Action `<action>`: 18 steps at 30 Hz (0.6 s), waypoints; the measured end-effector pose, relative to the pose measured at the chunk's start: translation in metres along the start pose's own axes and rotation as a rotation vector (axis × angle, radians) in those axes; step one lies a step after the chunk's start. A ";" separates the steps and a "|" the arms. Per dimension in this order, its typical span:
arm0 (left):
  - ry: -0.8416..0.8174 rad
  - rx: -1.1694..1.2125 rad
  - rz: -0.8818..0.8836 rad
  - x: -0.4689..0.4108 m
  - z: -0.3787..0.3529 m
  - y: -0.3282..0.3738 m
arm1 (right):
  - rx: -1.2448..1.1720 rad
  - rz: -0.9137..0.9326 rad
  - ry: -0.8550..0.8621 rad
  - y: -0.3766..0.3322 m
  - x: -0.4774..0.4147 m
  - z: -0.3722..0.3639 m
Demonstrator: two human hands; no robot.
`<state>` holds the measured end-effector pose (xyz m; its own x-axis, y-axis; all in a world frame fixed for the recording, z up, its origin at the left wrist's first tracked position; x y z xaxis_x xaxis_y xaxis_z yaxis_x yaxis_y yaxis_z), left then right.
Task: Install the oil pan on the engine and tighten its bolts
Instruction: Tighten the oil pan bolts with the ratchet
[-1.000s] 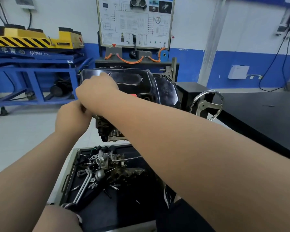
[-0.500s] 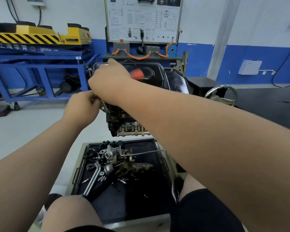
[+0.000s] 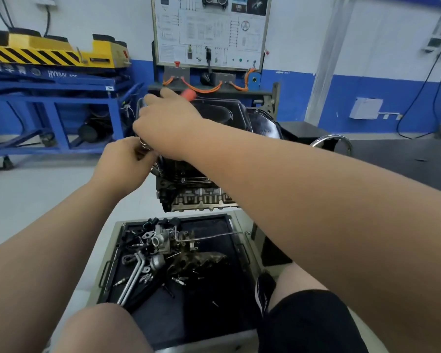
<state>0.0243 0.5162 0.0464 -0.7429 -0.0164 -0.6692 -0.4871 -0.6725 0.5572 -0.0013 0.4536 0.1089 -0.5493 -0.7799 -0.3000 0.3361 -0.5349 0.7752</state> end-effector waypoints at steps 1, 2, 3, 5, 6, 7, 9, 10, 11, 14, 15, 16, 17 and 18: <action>0.021 0.012 0.041 0.000 0.001 -0.004 | -0.038 -0.027 -0.031 0.000 0.000 0.000; 0.046 0.021 0.085 0.000 0.002 -0.008 | -0.088 -0.082 -0.068 0.001 0.000 -0.002; 0.069 0.019 0.123 0.000 0.001 -0.012 | -0.142 -0.155 -0.100 0.005 0.001 -0.006; 0.089 -0.006 0.160 0.002 -0.001 -0.015 | -0.268 -0.290 -0.181 0.009 0.005 -0.014; 0.093 -0.001 0.144 0.004 -0.002 -0.013 | -0.287 -0.309 -0.201 0.009 0.006 -0.017; 0.091 0.010 0.116 0.006 -0.003 -0.012 | -0.262 -0.274 -0.193 0.007 0.005 -0.016; 0.067 0.010 0.050 0.008 -0.002 -0.008 | -0.199 -0.141 -0.139 0.004 0.005 -0.006; 0.048 -0.005 0.022 0.008 -0.003 -0.007 | -0.148 -0.062 -0.105 0.003 0.004 -0.002; 0.030 -0.031 0.008 0.007 -0.003 -0.005 | -0.081 0.014 -0.064 0.003 0.003 -0.001; 0.018 -0.043 0.058 0.003 -0.005 -0.006 | 0.053 0.099 -0.017 0.004 0.001 0.001; 0.031 -0.028 0.093 0.003 -0.005 -0.006 | 0.054 0.085 -0.026 0.004 0.002 0.000; 0.047 -0.017 0.122 0.003 -0.005 -0.007 | 0.030 0.043 -0.040 0.004 0.002 -0.001; 0.062 -0.010 0.134 0.003 -0.005 -0.007 | -0.015 -0.018 -0.057 0.004 0.003 -0.002; 0.075 -0.010 0.119 0.003 -0.005 -0.006 | -0.079 -0.086 -0.089 0.005 0.004 -0.006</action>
<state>0.0275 0.5166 0.0383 -0.7587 -0.1512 -0.6337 -0.3926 -0.6701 0.6299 0.0029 0.4458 0.1079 -0.6432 -0.7000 -0.3104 0.3418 -0.6252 0.7017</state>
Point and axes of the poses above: each hand's wrist, its own x-axis away from the middle knuckle, its own z-axis out of the back of the hand, y = z × x, the point moved 8 cm from there along -x, towards the middle knuckle, and after that the axes turned 10 degrees about x, right-handed, at the moved point
